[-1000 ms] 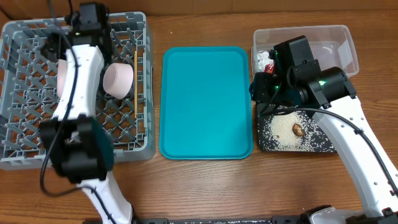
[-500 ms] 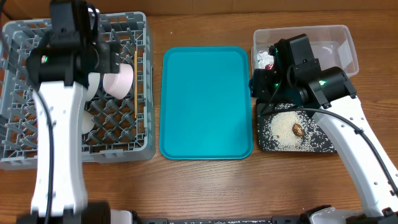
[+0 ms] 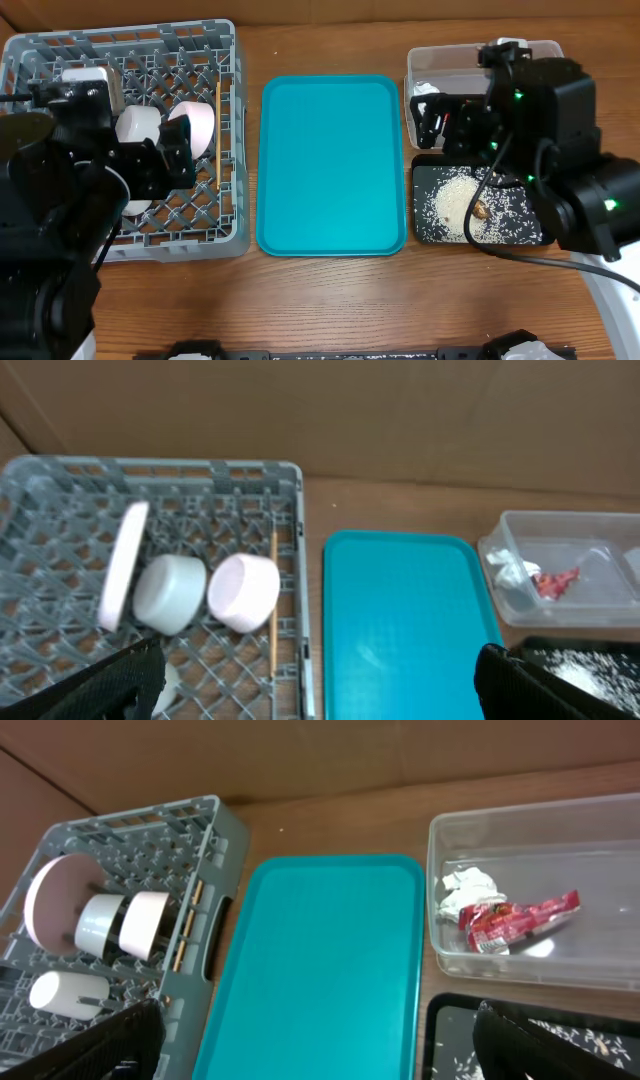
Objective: Sort waste into correct bins and load items into the dishwasher
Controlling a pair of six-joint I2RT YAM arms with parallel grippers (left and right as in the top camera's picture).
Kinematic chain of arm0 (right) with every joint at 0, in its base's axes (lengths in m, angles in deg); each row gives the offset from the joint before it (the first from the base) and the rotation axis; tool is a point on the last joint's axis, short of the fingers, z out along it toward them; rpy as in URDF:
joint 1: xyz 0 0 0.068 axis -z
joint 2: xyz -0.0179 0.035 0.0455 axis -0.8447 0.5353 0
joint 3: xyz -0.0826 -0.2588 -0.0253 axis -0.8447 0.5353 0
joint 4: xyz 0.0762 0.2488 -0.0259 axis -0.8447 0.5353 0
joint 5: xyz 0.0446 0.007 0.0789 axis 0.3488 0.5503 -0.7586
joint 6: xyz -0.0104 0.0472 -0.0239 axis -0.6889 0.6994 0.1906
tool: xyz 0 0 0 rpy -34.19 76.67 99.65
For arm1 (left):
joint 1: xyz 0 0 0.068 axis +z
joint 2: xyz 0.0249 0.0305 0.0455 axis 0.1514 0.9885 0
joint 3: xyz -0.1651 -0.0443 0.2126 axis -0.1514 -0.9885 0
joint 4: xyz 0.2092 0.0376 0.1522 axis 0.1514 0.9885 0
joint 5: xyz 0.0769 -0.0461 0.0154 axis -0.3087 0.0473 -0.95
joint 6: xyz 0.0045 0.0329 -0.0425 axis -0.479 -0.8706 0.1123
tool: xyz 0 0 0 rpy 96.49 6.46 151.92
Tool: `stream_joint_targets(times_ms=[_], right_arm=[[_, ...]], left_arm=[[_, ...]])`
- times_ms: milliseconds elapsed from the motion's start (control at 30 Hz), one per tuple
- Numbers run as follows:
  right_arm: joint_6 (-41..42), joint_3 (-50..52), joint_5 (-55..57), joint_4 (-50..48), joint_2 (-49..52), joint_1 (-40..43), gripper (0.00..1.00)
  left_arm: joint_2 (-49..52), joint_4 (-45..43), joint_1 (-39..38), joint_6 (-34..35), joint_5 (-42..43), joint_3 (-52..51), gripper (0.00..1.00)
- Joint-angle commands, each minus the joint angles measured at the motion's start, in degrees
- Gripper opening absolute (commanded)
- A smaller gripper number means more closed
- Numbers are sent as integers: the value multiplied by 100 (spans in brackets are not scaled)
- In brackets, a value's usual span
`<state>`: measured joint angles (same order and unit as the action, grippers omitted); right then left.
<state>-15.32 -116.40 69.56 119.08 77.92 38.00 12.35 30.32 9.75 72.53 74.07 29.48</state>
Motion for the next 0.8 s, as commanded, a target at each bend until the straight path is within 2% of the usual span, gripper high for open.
stream_joint_targets(times_ms=[0,433,600,767], right_arm=[[-42,-55,76,254,120,-22,100],[-74,-57,264,632,28,-4,100],[-962,-52,339,376,-417,-4,100],[-1965,393,339,-474,-1303,251,100]], left_arm=[[188,127,-11,229,214,-22,100],[586,205,-11,229,216,-24,100],[772,205,-11,229,214,-24,100],[994,205,-11,229,214,-24,100]])
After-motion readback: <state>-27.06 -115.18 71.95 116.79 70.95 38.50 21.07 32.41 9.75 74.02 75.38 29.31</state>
